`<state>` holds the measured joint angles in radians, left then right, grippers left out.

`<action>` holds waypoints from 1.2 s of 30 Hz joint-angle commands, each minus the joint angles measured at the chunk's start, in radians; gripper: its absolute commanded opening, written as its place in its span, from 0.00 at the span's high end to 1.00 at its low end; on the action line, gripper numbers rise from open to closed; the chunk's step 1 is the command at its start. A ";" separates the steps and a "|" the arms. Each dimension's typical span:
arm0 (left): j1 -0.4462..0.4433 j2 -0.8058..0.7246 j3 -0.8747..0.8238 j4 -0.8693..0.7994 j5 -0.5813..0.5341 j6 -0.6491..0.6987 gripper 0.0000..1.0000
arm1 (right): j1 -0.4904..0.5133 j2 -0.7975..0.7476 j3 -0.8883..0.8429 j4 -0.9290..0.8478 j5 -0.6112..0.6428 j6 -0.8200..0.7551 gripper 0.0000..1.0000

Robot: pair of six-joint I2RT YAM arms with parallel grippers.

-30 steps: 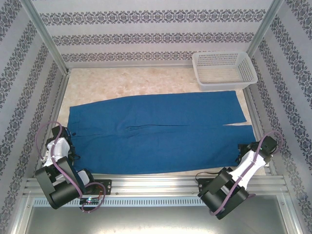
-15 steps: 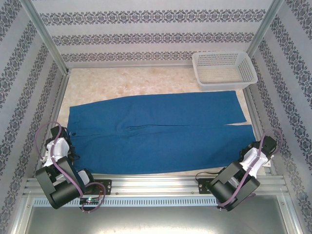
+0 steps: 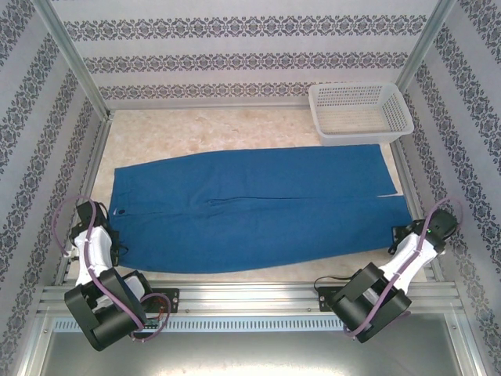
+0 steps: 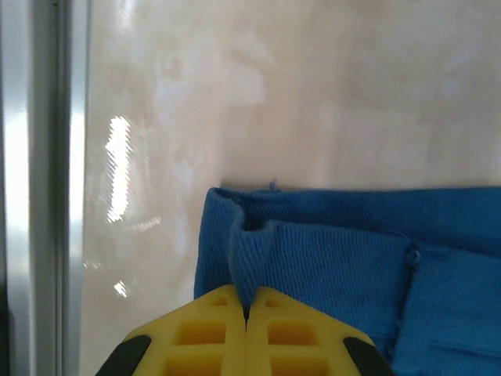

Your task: Roll up the long pants

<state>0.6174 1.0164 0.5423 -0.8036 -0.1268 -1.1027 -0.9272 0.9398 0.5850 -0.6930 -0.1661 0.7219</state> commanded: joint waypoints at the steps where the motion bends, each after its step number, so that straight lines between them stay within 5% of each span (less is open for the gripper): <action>1: 0.013 -0.016 0.076 -0.020 0.052 0.043 1.00 | -0.005 -0.019 0.092 -0.008 -0.054 -0.008 1.00; 17: 0.012 -0.010 0.355 -0.037 0.180 0.081 1.00 | 0.213 0.166 0.290 0.135 -0.080 0.133 1.00; 36: -0.038 0.507 0.744 0.231 0.220 0.065 1.00 | 0.393 0.773 0.824 0.210 -0.048 0.066 1.00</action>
<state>0.5686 1.4689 1.1877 -0.7315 0.2260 -1.0595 -0.5236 1.6588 1.3201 -0.5972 -0.3290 0.8192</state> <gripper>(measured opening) 0.047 0.064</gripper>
